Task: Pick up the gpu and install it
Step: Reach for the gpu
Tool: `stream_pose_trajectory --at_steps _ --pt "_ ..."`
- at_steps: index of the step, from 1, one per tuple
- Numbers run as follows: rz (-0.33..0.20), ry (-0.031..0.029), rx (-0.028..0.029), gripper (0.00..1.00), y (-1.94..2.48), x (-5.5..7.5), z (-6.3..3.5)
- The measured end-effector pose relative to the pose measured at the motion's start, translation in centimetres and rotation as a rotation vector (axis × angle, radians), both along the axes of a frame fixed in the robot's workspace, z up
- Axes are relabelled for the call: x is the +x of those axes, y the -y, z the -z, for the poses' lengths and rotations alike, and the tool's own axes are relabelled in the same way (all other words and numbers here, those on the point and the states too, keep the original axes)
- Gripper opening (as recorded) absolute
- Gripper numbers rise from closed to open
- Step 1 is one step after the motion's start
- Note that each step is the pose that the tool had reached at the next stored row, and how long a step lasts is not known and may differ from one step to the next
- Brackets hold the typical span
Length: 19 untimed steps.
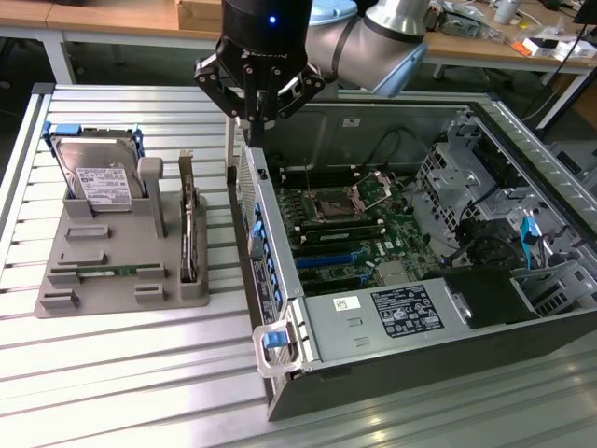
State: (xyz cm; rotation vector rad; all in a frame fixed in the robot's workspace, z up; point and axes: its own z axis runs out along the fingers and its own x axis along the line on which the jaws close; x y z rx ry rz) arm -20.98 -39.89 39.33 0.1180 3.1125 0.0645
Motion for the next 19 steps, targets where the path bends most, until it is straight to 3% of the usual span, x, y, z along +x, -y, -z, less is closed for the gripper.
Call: stream_pose_trajectory --at_steps 19 --pt "0.000 0.0001 0.0000 0.11 0.00 -1.4 0.00"
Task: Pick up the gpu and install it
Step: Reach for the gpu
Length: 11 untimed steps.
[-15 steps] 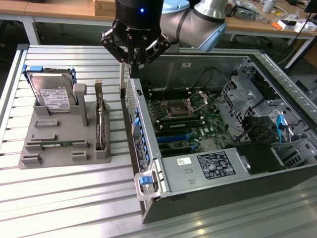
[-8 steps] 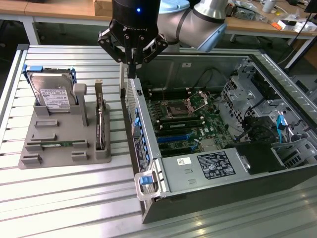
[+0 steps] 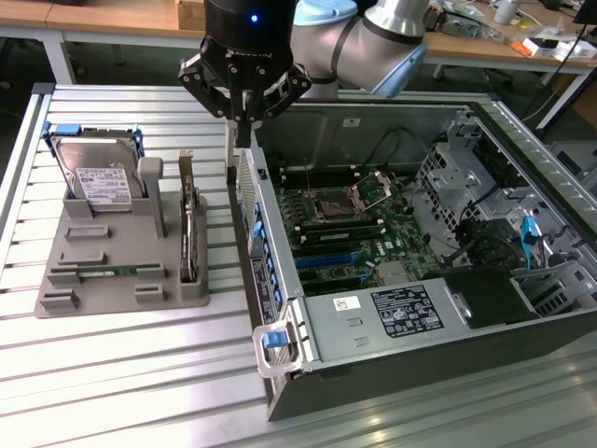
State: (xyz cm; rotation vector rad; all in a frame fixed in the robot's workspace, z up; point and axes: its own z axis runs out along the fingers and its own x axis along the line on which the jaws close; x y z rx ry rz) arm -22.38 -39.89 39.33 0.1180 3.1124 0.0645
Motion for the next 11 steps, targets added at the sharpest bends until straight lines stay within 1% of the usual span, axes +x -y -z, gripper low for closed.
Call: stream_pose_trajectory --at_steps 11 --pt "0.000 0.0000 0.0001 0.11 0.00 -0.76 0.00"
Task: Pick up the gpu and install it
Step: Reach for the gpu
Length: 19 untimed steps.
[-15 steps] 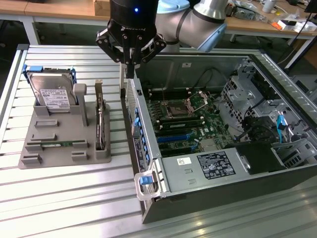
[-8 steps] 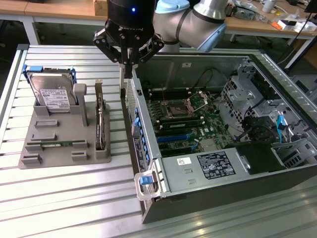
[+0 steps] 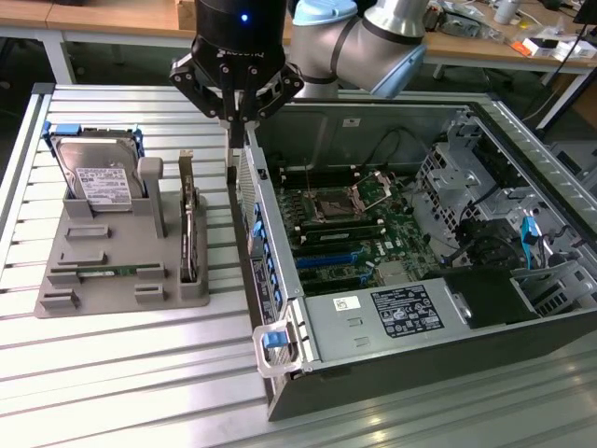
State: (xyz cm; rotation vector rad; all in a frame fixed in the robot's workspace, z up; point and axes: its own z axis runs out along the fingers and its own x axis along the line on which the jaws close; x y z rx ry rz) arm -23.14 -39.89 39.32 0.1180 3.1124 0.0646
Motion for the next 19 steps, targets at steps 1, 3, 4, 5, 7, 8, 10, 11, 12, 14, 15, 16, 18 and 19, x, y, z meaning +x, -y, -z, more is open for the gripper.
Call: stream_pose_trajectory --at_steps 1,3,4,5,7,8,10,11,12,14,15,16,18,19 --pt "0.000 0.0000 0.0000 0.11 0.00 -0.1 0.00" --pt "0.000 0.0000 0.0000 0.11 0.00 -0.1 0.00" --pt "0.000 0.0000 0.0000 0.11 0.00 -0.2 0.00" --pt "0.000 -0.0001 -0.0001 0.11 0.00 -0.2 0.00" --pt "0.000 0.0000 -0.0001 0.11 0.00 -0.4 0.00" --pt "0.000 0.0000 0.0000 0.11 0.00 -0.4 0.00" --pt "0.000 -0.0001 -0.0001 0.11 0.00 -0.6 0.00" --pt "0.000 0.0000 0.0000 0.11 0.00 -0.6 0.00" --pt "0.000 0.0000 0.0000 0.11 0.00 -0.7 0.00" --pt "0.000 0.0000 0.0000 0.11 0.00 -1.0 0.00" --pt "0.000 0.0000 0.0000 0.11 0.00 -1.1 0.00" --pt "0.000 0.0000 0.0000 0.11 0.00 -1.2 0.00" --pt "0.000 0.0000 0.0000 0.11 0.00 -1.4 0.00" --pt "0.000 0.0000 0.0000 0.11 0.00 -1.4 0.00"
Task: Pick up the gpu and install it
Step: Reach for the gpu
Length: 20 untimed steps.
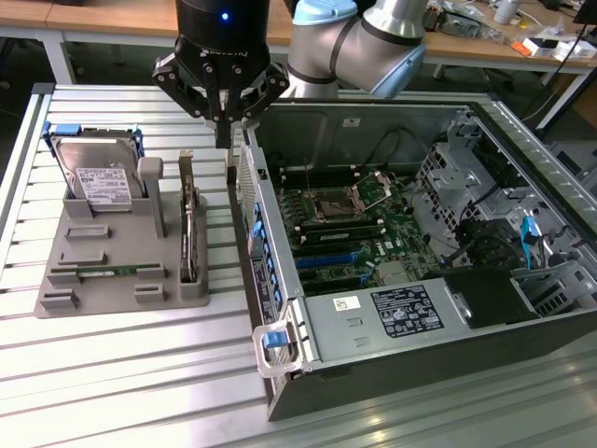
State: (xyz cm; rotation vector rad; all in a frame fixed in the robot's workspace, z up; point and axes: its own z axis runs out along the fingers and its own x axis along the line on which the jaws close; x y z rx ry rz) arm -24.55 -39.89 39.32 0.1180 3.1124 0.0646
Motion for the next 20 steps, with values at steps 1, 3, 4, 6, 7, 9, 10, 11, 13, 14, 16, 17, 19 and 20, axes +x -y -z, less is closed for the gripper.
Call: stream_pose_trajectory --at_steps 1,3,4,6,7,9,10,11,13,14,16,17,19,20 --pt "0.000 0.0000 0.0000 0.11 0.00 0.0 0.00" --pt "0.000 0.0000 0.0000 0.11 0.00 -0.2 0.00" --pt "0.000 -0.0001 0.0000 0.11 0.00 -0.3 0.00" --pt "0.000 0.0000 0.0000 0.11 0.00 -0.4 0.00" --pt "0.000 0.0000 0.0000 0.11 0.00 -0.5 0.00" --pt "0.000 0.0000 0.0000 0.11 0.00 -0.6 0.00" --pt "0.000 0.0000 0.0000 0.11 0.00 -0.7 0.00" --pt "0.000 0.0000 0.0000 0.11 0.00 -0.8 0.00" --pt "0.000 0.0000 0.0000 0.11 0.00 -1.0 0.00" --pt "0.000 -0.0001 0.0000 0.11 0.00 -1.1 0.00" --pt "0.000 -0.0001 0.0000 0.11 0.00 -1.3 0.00" --pt "0.000 -0.0001 0.0000 0.11 0.00 -1.5 0.00" --pt "0.000 -0.0001 0.0000 0.11 0.00 -1.7 0.00" --pt "0.000 -0.0001 0.0000 0.11 0.00 -1.8 0.00"
